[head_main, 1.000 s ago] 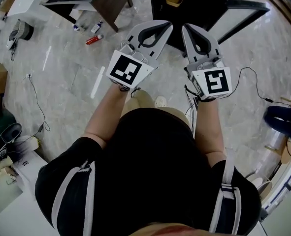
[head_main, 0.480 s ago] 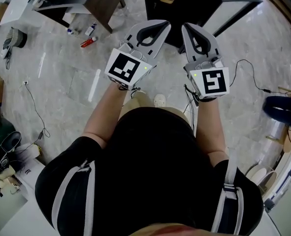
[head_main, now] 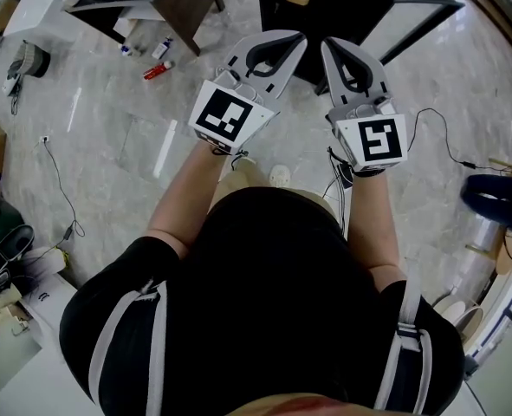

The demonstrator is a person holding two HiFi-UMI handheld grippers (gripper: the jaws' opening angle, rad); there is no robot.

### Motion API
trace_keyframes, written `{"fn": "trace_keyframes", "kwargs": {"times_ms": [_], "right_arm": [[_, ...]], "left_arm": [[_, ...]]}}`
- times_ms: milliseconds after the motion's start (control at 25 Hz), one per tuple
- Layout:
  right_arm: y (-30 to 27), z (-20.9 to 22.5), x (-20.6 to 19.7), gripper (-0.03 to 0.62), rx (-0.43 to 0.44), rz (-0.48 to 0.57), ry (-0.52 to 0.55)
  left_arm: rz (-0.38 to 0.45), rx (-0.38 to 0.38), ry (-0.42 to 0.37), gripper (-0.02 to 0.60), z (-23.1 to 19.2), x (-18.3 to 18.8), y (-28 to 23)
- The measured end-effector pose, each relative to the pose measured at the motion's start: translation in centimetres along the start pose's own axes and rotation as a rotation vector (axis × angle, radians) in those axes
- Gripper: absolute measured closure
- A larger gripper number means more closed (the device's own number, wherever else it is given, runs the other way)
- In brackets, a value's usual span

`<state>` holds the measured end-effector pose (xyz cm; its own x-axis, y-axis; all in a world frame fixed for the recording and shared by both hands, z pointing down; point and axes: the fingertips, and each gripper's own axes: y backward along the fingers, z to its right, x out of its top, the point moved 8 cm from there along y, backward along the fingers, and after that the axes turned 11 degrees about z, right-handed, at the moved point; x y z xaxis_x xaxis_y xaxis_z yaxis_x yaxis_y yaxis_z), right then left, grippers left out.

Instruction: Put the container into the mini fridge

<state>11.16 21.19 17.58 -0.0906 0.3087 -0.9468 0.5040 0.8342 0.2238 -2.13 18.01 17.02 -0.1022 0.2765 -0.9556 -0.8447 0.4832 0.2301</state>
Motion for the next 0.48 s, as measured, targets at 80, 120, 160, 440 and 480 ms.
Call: {"fn": "trace_keyframes", "kwargs": {"times_ms": [80,120,160,440,480], "right_arm": [[0.05,-0.06,0.11,0.557,0.004,0.003,0.000],[0.06,-0.07,0.17,0.557,0.006,0.003,0.002],[0.07,-0.08,0.24,0.557,0.009,0.004,0.004],[0.67,0.02,0.06,0.557,0.001,0.006,-0.007],[0.77,0.04,0.05,0.557,0.000,0.005,-0.007]], "left_arm": [[-0.005,0.001,-0.006,0.557,0.09,0.15,0.04],[-0.004,0.001,-0.010,0.557,0.11,0.22,0.02],[-0.004,0.002,-0.015,0.557,0.14,0.28,-0.01],[-0.003,-0.001,-0.028,0.557,0.63,0.62,-0.17],[-0.003,-0.001,-0.029,0.557,0.70,0.67,-0.18]]}}
